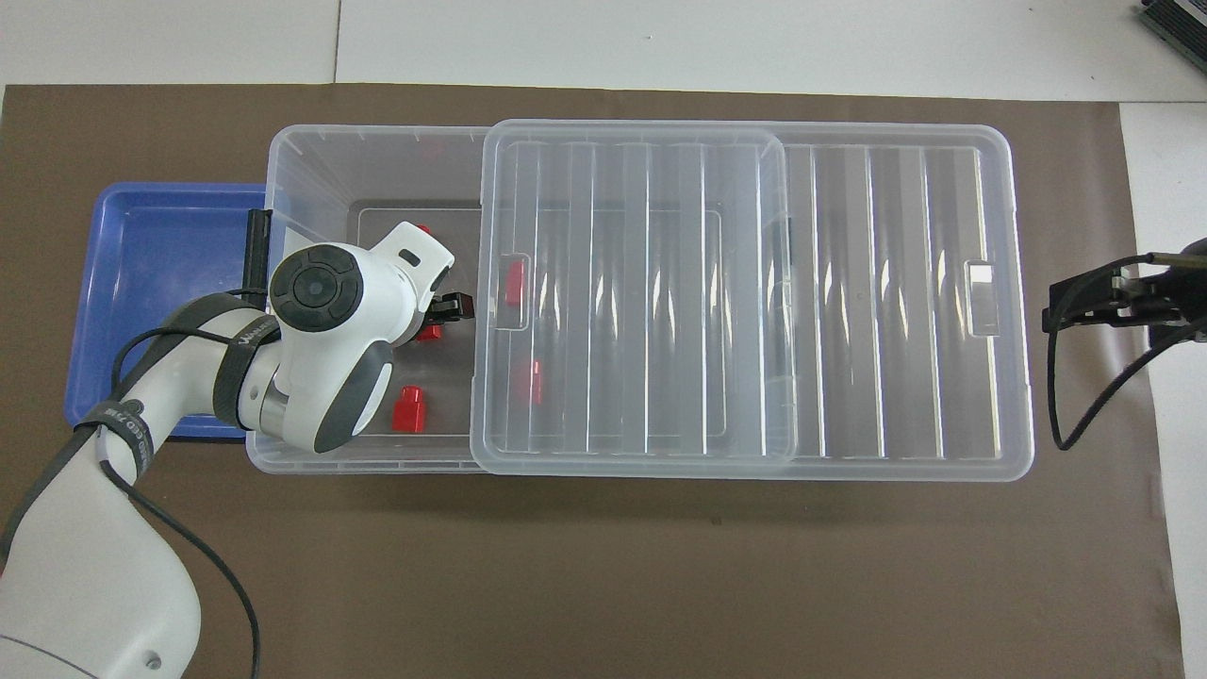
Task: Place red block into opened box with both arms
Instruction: 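Lower the red block into the box and open the left gripper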
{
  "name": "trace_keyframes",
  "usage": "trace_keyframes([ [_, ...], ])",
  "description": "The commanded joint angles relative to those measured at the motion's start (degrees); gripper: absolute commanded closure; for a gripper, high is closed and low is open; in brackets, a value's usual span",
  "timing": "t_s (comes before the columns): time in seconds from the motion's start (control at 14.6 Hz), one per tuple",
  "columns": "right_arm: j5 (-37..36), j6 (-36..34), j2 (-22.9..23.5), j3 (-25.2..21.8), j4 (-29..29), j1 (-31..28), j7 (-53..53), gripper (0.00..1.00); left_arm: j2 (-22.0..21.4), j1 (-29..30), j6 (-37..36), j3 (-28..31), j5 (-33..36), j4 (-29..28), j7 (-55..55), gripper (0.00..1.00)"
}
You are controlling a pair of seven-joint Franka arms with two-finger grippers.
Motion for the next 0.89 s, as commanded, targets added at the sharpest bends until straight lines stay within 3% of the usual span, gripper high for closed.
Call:
trace_keyframes([
  [0.0,0.5,1.1,-1.5,0.4,-1.8,-0.9,-1.5,0.0,-2.2,0.1,-5.5,0.5,1.4,2.5,-1.3,0.0],
  [0.62,0.5,1.2,-1.5,0.4,-1.8,-0.9,-1.7,0.0,-6.9,1.1,-22.8,0.6,1.3,12.0,-0.3,0.0],
  [0.82,0.5,1.2,-1.5,0.4,-1.8,-1.0,-1.7,0.0,-8.0,1.9,-30.2,0.8,1.3,17.5,-0.1,0.0],
])
